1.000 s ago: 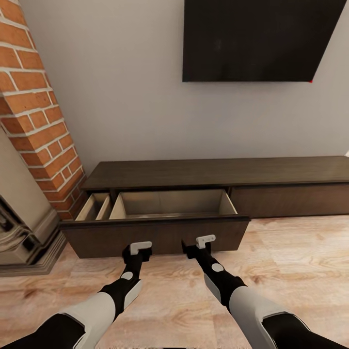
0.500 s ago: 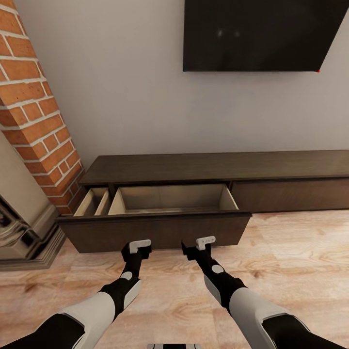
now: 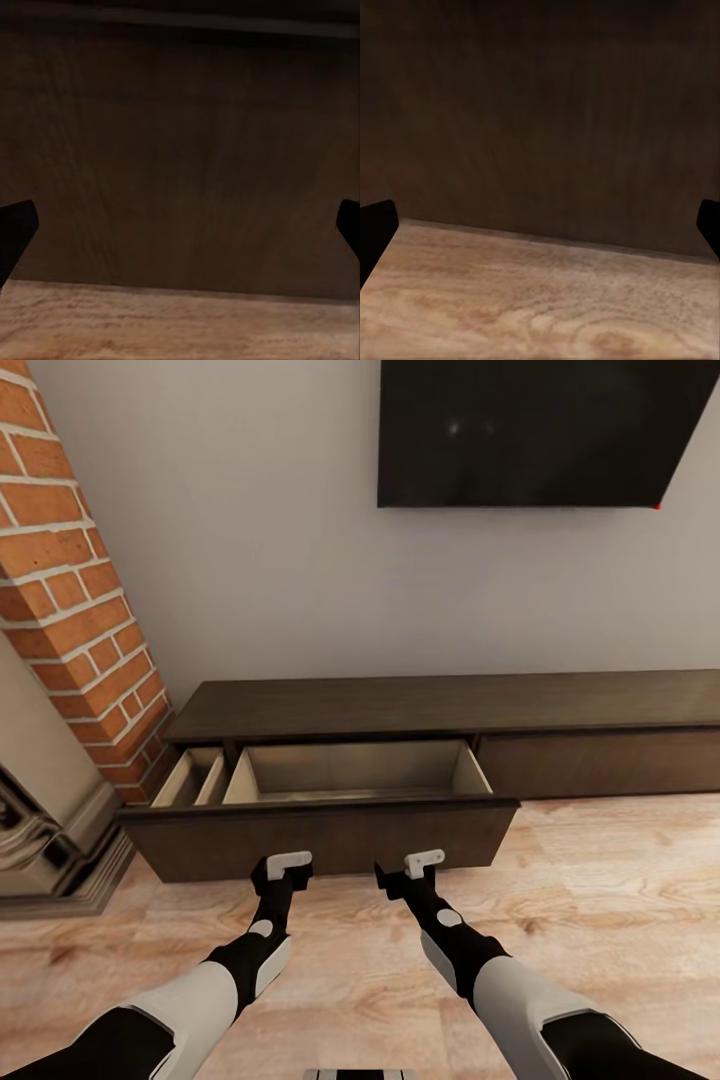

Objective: Place each of the two pumpkins and all three candles from the living room inside a cabinet in the living room (use any cabinet), then make sure every cabinet is closed, and position the cauldron so it is next to a table in the living room.

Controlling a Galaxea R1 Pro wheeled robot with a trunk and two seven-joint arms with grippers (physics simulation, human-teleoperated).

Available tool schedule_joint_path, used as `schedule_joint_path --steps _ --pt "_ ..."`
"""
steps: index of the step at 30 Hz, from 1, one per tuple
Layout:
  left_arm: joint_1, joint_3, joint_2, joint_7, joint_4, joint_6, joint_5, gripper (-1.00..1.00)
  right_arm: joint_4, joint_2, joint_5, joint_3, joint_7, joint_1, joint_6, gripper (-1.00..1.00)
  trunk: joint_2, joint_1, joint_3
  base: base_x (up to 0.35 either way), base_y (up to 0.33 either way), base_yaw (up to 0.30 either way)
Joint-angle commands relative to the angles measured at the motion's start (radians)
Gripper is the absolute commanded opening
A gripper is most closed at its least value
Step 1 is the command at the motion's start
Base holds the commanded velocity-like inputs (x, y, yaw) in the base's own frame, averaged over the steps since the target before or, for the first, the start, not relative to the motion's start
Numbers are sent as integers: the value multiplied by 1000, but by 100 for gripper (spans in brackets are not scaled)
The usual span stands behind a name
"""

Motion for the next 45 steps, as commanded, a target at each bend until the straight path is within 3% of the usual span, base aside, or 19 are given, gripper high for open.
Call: schedule_joint_path --steps 1,18,43,45 --pt "-1 -9 0 6 1 -4 6 100 1 0 2 0 1 0 -3 100 0 0 -1 156 0 0" --pt "-1 -7 10 6 2 -6 7 100 1 0 2 0 2 3 -2 100 0 0 -1 169 0 0" --pt "-1 -8 11 5 2 -3 5 100 1 0 2 0 3 3 -2 100 -6 11 -97 1 0 0" --pt "-1 -8 12 6 2 -3 5 100 1 0 2 0 2 3 -2 100 -6 11 -97 0 0 0"
